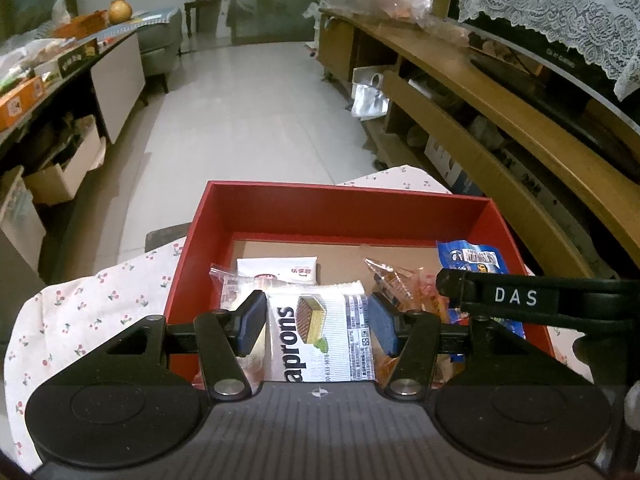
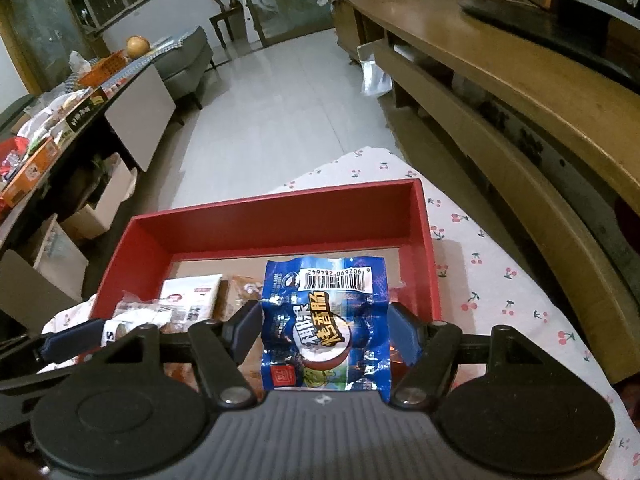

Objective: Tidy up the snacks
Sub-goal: 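Carry both packets over the red box, lower them in and open both tools, then grasp the red Trolli bag with left tool while right tool grasps the gold wafer packet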

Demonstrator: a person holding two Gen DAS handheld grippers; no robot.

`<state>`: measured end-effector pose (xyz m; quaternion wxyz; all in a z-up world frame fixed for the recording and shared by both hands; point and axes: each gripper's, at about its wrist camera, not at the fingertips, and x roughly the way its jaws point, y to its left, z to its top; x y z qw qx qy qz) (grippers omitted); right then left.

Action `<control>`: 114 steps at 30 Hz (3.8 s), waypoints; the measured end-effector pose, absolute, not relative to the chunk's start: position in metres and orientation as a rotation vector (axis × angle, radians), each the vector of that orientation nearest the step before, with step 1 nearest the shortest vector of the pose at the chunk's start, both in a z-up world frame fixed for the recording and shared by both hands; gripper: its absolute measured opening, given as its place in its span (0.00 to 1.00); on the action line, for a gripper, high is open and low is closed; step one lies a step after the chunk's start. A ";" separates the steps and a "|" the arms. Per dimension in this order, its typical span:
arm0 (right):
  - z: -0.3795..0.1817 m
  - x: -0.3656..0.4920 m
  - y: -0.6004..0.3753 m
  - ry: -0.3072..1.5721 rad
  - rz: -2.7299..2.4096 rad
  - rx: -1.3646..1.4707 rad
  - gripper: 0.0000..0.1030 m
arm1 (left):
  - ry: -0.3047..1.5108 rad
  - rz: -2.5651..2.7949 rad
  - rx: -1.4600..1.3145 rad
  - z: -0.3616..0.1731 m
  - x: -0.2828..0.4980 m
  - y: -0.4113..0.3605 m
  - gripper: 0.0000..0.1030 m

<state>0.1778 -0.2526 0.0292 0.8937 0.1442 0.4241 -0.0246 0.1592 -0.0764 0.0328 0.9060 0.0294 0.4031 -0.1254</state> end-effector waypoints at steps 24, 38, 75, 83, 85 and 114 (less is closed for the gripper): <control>0.042 0.162 -0.251 0.842 -0.049 0.329 0.78 | 0.833 -0.263 0.035 0.040 0.149 -0.069 0.66; 0.052 0.111 -0.226 0.864 0.011 0.298 0.78 | 0.892 -0.305 0.020 0.034 0.109 -0.041 0.68; 0.026 0.096 -0.220 1.018 0.091 0.255 0.77 | 1.074 -0.497 0.236 -0.045 0.067 -0.069 0.58; 0.015 0.107 -0.210 1.037 0.138 0.211 0.77 | 1.104 -0.479 0.201 -0.037 0.043 -0.049 0.56; 0.010 0.114 -0.207 1.032 0.140 0.204 0.77 | 1.114 -0.474 0.175 -0.035 0.037 -0.041 0.56; -0.017 0.132 -0.128 1.118 0.393 -0.146 0.77 | 1.177 -0.434 0.085 -0.035 0.034 -0.006 0.60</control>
